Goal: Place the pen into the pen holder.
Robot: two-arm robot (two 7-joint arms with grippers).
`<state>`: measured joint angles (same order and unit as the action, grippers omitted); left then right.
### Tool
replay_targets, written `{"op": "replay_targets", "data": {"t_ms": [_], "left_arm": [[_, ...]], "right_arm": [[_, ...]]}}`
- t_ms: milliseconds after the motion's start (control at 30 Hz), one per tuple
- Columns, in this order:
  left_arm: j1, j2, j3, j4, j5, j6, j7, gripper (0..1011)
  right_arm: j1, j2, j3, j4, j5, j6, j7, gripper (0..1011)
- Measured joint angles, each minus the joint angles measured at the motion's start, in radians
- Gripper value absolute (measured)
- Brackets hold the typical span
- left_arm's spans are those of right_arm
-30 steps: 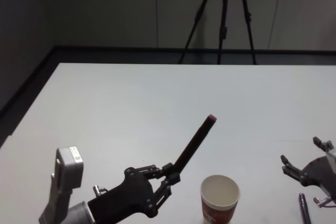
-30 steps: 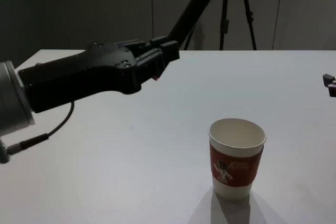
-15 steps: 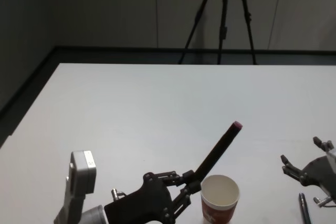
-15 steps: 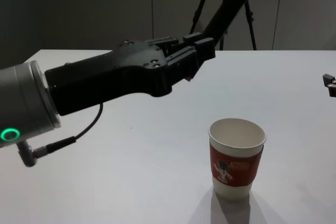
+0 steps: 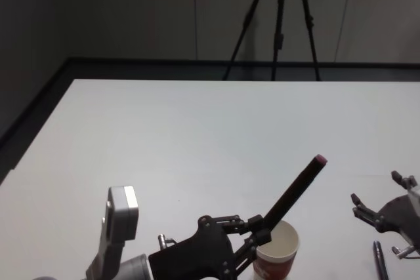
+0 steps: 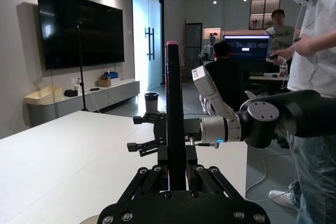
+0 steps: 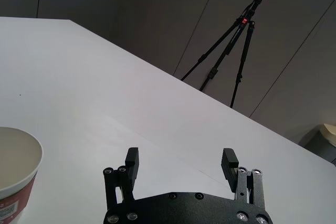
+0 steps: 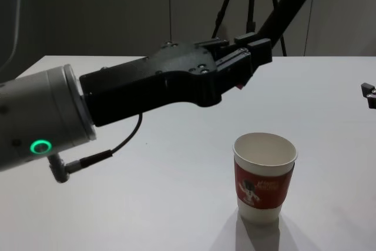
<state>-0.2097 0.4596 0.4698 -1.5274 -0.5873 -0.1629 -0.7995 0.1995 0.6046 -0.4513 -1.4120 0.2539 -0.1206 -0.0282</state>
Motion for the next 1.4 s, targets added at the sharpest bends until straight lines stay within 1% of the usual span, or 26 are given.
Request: {"op": "replay_targets", "data": {"t_ms": [367,533,700,1067,1400], "left_arm": [[-0.031,0.003,0.038,0.009,-0.013,-0.009,-0.013,183],[-0.037,0.006,0.049,0.009,-0.017,-0.013,-0.016,184],[-0.041,0.019,0.065,0.006,-0.019,-0.015,-0.012,183],[-0.037,0.049,0.083,-0.015,-0.026,-0.022,-0.003,184],[-0.037,0.051,0.084,-0.017,-0.027,-0.022,-0.004,183]], "right_arm": [[0.000,0.000,0.000,0.000,0.000,0.000,0.000,1001],[0.000,0.000,0.000,0.000,0.000,0.000,0.000,1001],[0.000,0.000,0.000,0.000,0.000,0.000,0.000,1001],[0.000,0.000,0.000,0.000,0.000,0.000,0.000,1001],[0.000,0.000,0.000,0.000,0.000,0.000,0.000,1001]]}}
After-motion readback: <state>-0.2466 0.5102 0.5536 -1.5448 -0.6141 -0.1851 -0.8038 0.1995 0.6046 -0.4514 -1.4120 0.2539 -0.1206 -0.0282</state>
